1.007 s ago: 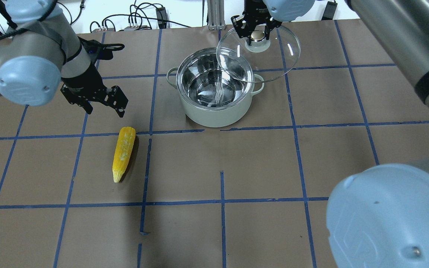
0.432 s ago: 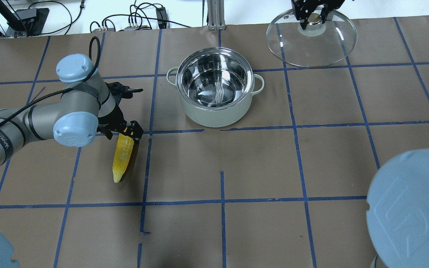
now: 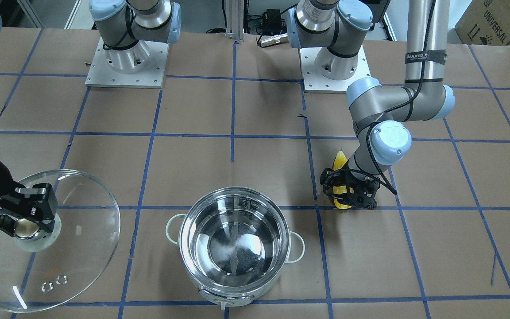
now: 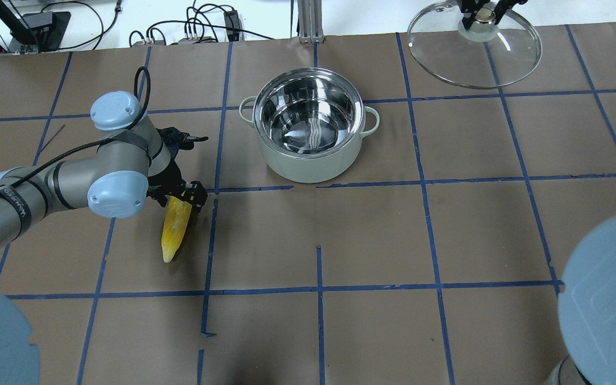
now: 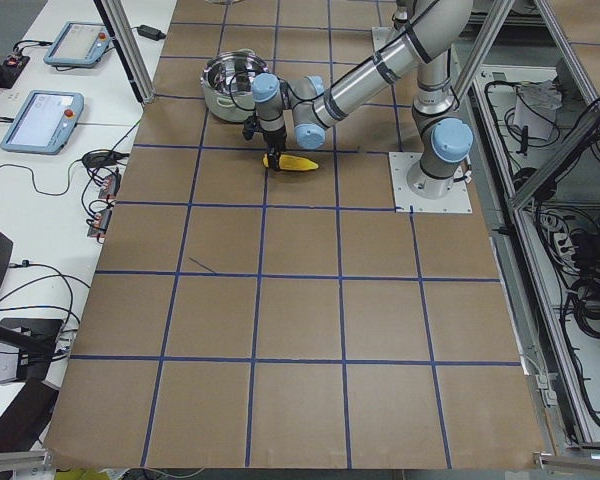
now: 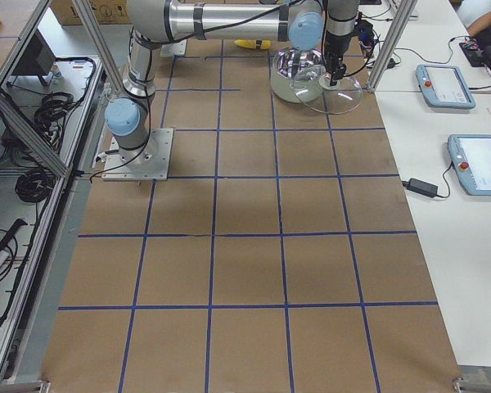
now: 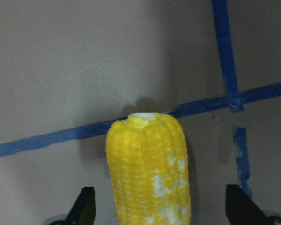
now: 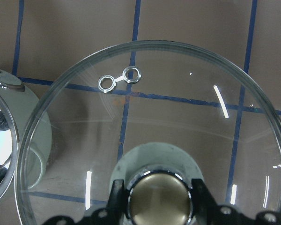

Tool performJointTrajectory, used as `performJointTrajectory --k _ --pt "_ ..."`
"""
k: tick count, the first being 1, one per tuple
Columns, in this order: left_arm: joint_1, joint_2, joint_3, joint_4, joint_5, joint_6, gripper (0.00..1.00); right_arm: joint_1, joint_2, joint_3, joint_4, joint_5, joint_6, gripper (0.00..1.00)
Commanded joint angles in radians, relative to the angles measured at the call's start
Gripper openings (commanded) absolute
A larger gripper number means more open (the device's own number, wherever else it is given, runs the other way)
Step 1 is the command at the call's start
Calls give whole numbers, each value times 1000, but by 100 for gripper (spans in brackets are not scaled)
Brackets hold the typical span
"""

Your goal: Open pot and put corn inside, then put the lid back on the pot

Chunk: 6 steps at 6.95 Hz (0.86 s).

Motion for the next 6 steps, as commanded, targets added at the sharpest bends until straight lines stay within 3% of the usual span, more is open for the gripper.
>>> performJointTrajectory --k 1,2,3,5,6 --pt "2 -5 24 -3 5 -2 28 -2 -15 5 3 7 5 6" --pt "0 3 62 -40 5 -20 22 -2 -15 12 4 7 6 6" --pt "-13 18 158 -183 6 -49 20 -2 -14 14 4 6 6 6" --pt "-36 -8 428 -473 -76 -148 20 -2 -15 12 4 -2 8 6" --pt "-71 -23 543 -529 -118 -205 20 0 -15 15 4 -2 9 6"
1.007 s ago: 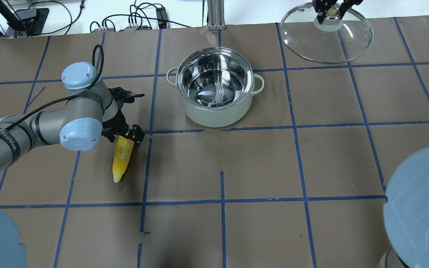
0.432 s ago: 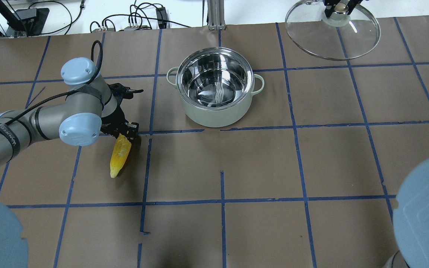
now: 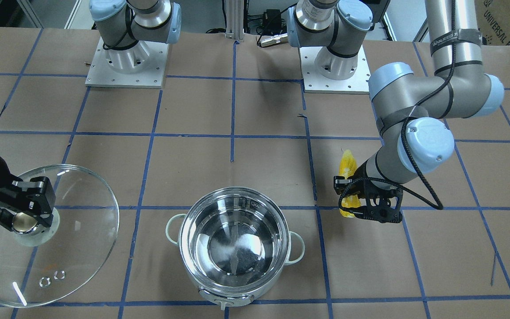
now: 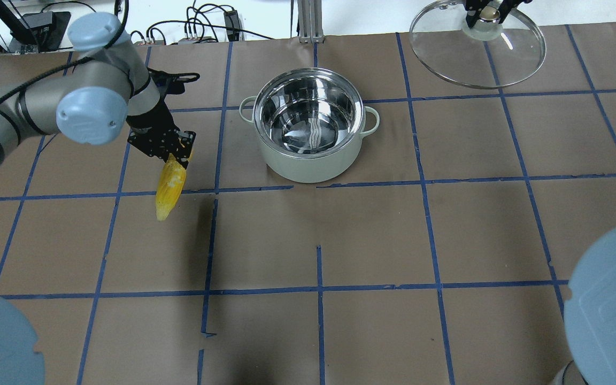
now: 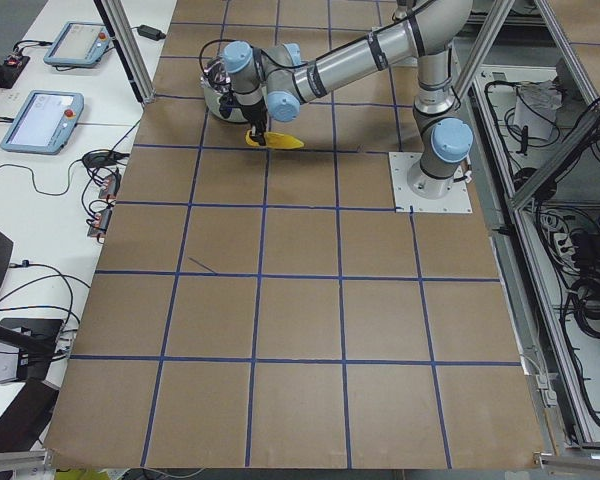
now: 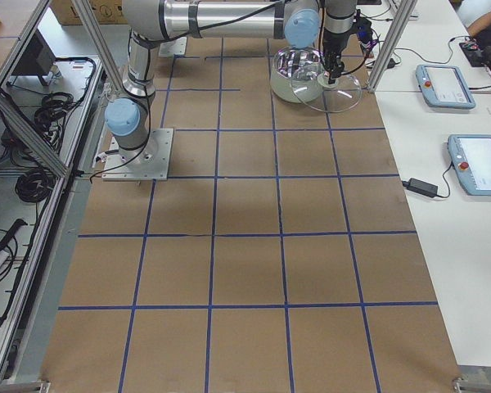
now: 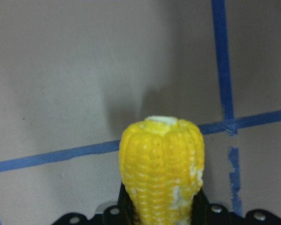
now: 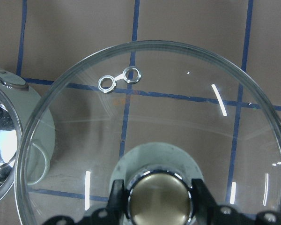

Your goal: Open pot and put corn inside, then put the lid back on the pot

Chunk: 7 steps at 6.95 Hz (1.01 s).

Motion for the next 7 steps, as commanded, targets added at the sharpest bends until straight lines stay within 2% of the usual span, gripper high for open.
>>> performJointTrajectory --k 1,3,4,6,7 --pt "-94 -35 245 -135 -76 -131 20 -1 0 4 0 -5 1 6" --pt "-266 -128 392 -123 -77 -347 20 1 0 4 0 -8 1 6" --pt "-309 -188 458 -111 -77 -381 20 1 0 4 0 -10 1 6" --pt "-359 -262 502 -91 -69 -382 20 2 -3 5 0 -10 4 6" --pt "-359 -295 517 -15 -79 -382 21 2 -2 5 0 -10 12 6"
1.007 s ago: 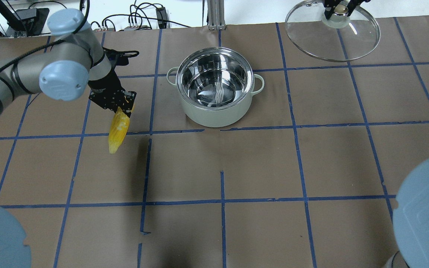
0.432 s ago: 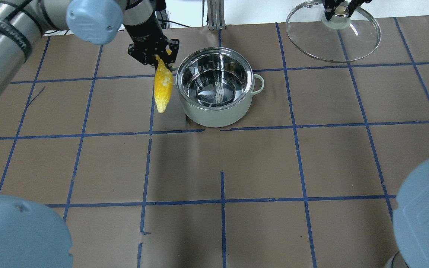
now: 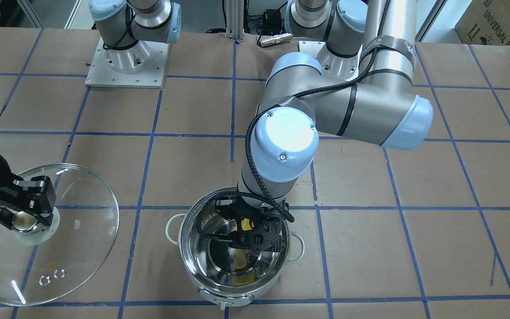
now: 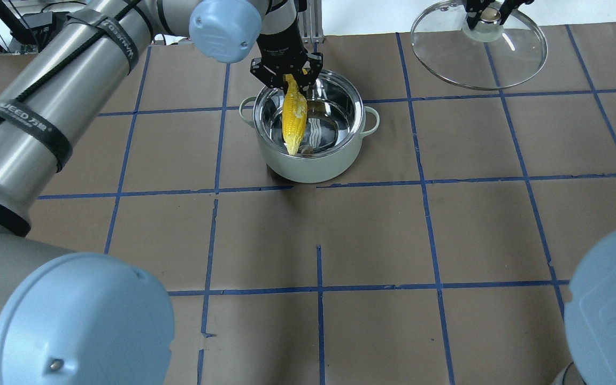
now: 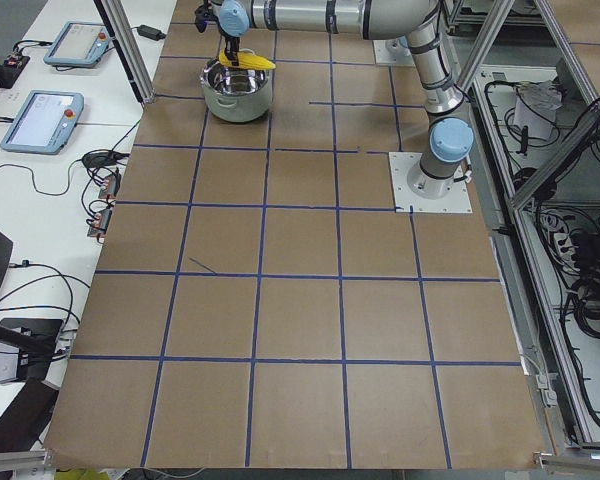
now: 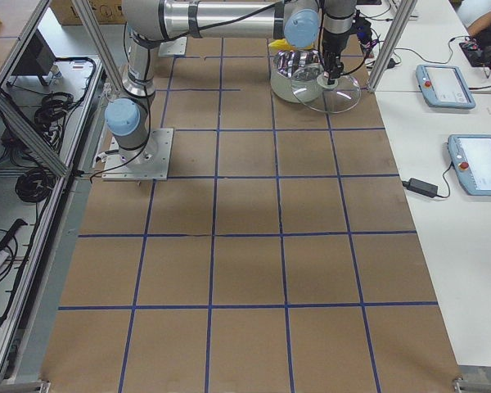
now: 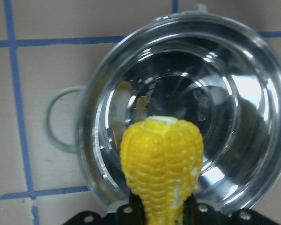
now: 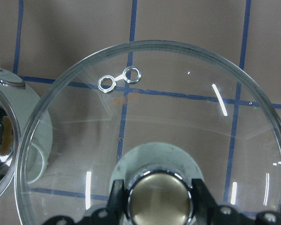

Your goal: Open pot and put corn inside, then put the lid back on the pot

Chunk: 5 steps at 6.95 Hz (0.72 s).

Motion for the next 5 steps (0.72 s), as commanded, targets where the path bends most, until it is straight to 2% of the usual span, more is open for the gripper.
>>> performJointTrajectory --k 1,3,4,5 --pt "-16 -60 25 76 4 -3 23 2 2 0 0 1 8 6" --pt "-11 -81 31 100 4 9 51 6 2 -6 0 1 17 6" --pt "-13 -88 28 100 1 8 100 17 3 -4 0 1 28 6" --pt "-7 -87 33 100 -5 11 100 23 2 -3 0 0 28 6"
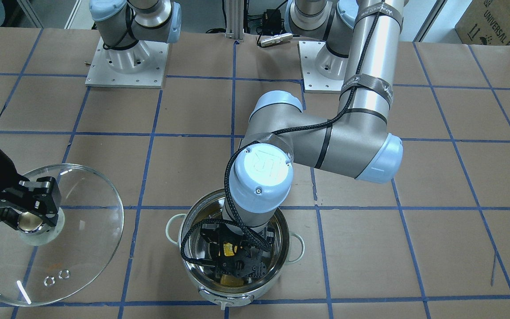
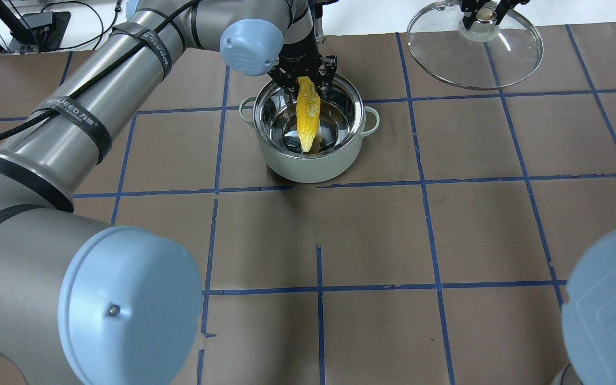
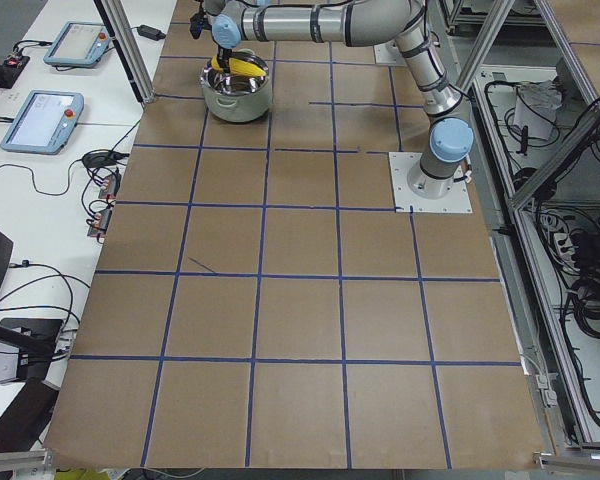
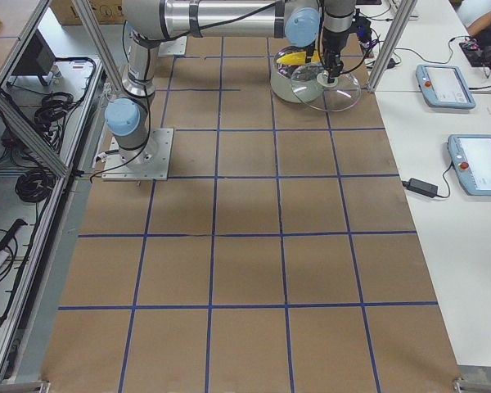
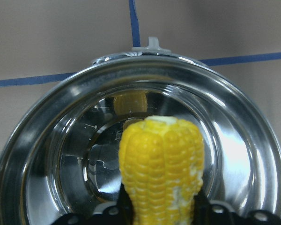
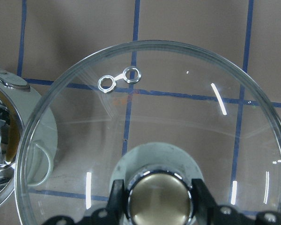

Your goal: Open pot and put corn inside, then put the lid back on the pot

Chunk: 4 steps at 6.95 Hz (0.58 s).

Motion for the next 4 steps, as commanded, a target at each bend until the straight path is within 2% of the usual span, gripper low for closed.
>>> performJointTrajectory --k 1,3,4 --pt "6 -1 4 2 -4 2 100 12 1 1 0 -1 4 6" --pt "18 27 -15 -14 7 55 100 25 -1 -1 0 -1 27 6" --pt "62 66 -25 -57 7 112 100 68 2 -1 -9 -3 99 6"
